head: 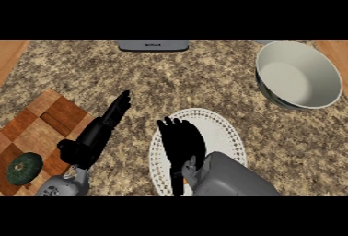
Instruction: Pick the croissant from the placemat and place it in the bowl
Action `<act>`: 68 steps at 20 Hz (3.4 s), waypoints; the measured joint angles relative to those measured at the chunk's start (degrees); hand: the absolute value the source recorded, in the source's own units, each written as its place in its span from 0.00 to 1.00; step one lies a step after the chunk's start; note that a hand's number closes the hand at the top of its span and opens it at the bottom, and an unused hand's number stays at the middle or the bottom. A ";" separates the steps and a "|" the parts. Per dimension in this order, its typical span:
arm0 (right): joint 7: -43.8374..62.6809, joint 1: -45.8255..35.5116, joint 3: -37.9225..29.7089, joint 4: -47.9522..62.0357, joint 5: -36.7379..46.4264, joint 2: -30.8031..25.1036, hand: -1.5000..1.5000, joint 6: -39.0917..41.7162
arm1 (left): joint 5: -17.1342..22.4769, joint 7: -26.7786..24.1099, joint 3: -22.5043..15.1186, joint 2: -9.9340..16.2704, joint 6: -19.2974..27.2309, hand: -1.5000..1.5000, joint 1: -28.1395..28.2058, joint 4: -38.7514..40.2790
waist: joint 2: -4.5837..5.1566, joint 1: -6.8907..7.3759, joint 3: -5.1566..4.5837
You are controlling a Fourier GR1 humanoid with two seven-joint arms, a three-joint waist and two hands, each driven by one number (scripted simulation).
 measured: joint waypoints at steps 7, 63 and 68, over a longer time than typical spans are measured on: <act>-2.18 3.34 0.72 2.16 8.78 0.10 0.00 -1.13 | -0.58 0.38 0.60 -0.99 -0.68 0.50 -0.29 0.10 | 0.06 0.06 0.01; -26.81 -0.47 -33.85 -4.45 30.60 -8.57 1.00 -18.74 | -6.39 0.39 5.55 -5.95 -5.76 0.50 1.93 -1.08 | -0.05 -0.25 0.02; -29.69 -0.91 -40.33 -2.04 29.00 -11.38 1.00 -19.35 | -6.69 0.28 5.49 -6.58 -6.16 0.50 1.46 -0.09 | 0.11 0.04 0.01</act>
